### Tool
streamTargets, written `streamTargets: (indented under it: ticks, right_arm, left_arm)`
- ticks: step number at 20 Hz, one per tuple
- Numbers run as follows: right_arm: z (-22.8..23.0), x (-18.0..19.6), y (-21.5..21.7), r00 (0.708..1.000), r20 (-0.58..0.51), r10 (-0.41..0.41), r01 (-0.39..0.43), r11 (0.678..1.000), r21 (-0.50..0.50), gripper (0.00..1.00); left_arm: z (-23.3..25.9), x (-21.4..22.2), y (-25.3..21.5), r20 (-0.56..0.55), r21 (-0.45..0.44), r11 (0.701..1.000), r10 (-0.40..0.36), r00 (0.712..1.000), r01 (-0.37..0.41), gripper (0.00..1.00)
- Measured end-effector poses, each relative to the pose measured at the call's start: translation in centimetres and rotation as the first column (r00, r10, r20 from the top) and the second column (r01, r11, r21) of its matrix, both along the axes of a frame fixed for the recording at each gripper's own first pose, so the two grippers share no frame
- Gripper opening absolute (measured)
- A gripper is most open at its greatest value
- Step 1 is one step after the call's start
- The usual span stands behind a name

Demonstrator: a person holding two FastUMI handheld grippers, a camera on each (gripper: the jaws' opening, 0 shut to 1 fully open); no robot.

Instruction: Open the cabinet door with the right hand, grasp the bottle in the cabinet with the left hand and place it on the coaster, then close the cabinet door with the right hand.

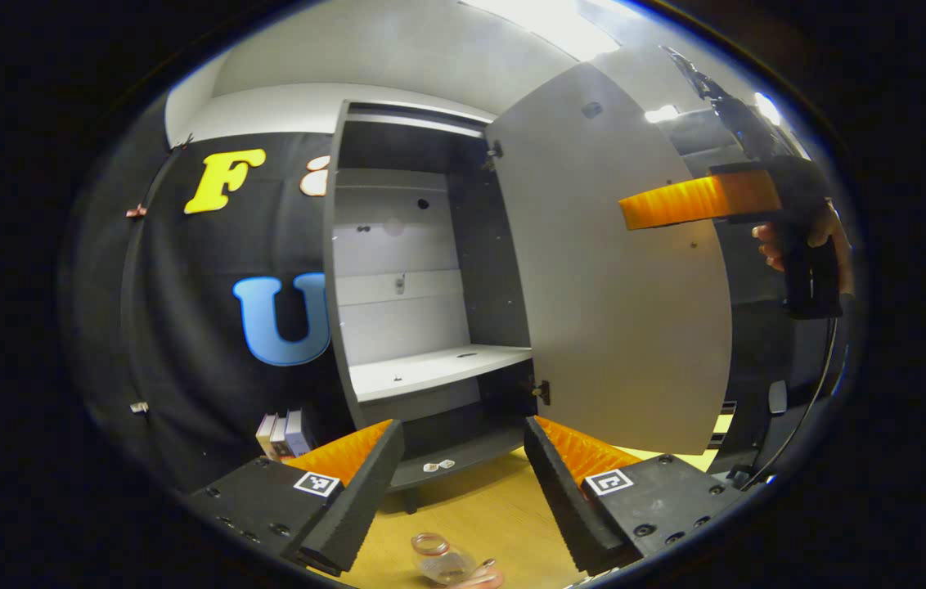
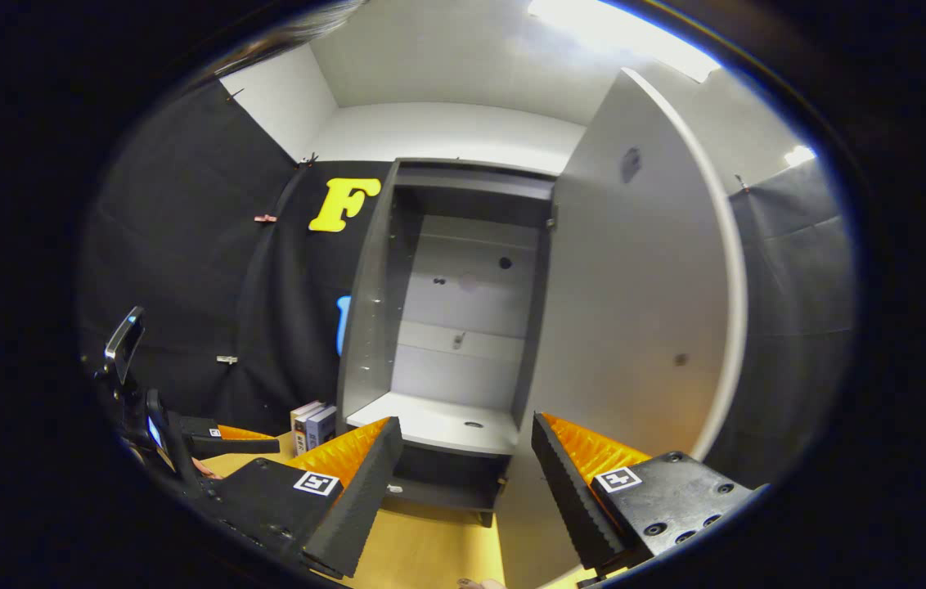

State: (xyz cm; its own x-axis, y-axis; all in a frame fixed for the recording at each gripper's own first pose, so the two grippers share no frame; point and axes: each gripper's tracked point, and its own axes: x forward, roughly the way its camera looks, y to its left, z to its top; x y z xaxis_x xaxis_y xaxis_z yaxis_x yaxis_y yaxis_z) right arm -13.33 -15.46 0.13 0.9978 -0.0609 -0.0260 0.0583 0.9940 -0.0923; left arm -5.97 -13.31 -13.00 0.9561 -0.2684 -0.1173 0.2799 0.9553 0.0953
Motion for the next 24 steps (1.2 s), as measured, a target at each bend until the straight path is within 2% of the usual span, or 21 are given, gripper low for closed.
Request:
streamTargets:
  ticks: [2,4,6,8,9,11,14,16,19,22,23,24]
  right_arm:
    - [1.1,-3.1,-2.1,1.000,0.006,-0.030,0.029,0.998,0.047,0.97]
    - [1.2,-5.4,-5.6,0.994,0.011,-0.106,0.105,0.993,0.055,0.97]
    - [0.9,-7.5,-8.7,0.985,0.004,-0.173,0.173,0.983,0.055,0.97]
    - [0.3,-8.6,-11.0,0.976,-0.006,-0.216,0.216,0.975,0.044,1.00]
    - [-0.2,-8.7,-12.4,0.973,-0.019,-0.232,0.233,0.972,0.035,0.97]
    - [0.0,-8.4,-14.5,0.971,-0.017,-0.237,0.237,0.971,0.042,0.98]
    - [1.1,-7.1,-17.0,0.973,0.029,-0.229,0.226,0.970,0.085,0.97]
    - [0.7,-5.9,-17.5,0.980,0.031,-0.196,0.192,0.975,0.109,0.97]
    - [-0.4,-4.0,-16.9,0.991,-0.001,-0.131,0.131,0.987,0.094,0.96]
    - [-0.4,-3.4,-16.3,0.993,-0.018,-0.119,0.120,0.989,0.082,0.95]
    - [-0.6,-3.3,-15.8,0.992,-0.034,-0.120,0.122,0.989,0.087,0.90]
    - [-0.6,-3.4,-14.9,0.993,-0.040,-0.112,0.115,0.989,0.094,0.95]
  left_arm:
    - [0.7,-0.7,-3.4,-0.049,-0.058,0.998,-0.043,0.998,0.040,0.93]
    - [1.3,-1.7,-7.2,-0.086,-0.125,0.988,-0.102,0.991,0.091,0.94]
    - [2.4,-2.1,-10.0,-0.085,-0.149,0.980,-0.146,0.986,0.132,0.93]
    - [3.3,-2.2,-12.8,-0.074,-0.172,0.970,-0.185,0.980,0.170,0.94]
    - [3.5,-2.2,-14.2,-0.073,-0.191,0.963,-0.205,0.976,0.188,0.93]
    - [4.1,-2.4,-16.0,-0.075,-0.219,0.950,-0.242,0.967,0.221,0.94]
    - [4.9,-2.5,-16.3,-0.071,-0.207,0.955,-0.230,0.971,0.211,0.93]
    - [4.7,-2.8,-16.2,-0.082,-0.226,0.957,-0.205,0.975,0.182,0.93]
    - [4.4,-3.0,-15.1,-0.116,-0.247,0.961,-0.157,0.981,0.125,0.93]
    - [4.0,-2.9,-13.3,-0.126,-0.224,0.970,-0.127,0.984,0.096,0.94]
    - [3.9,-2.9,-13.0,-0.125,-0.225,0.969,-0.130,0.984,0.099,0.94]
    - [3.9,-3.0,-12.6,-0.123,-0.232,0.967,-0.132,0.983,0.101,0.93]
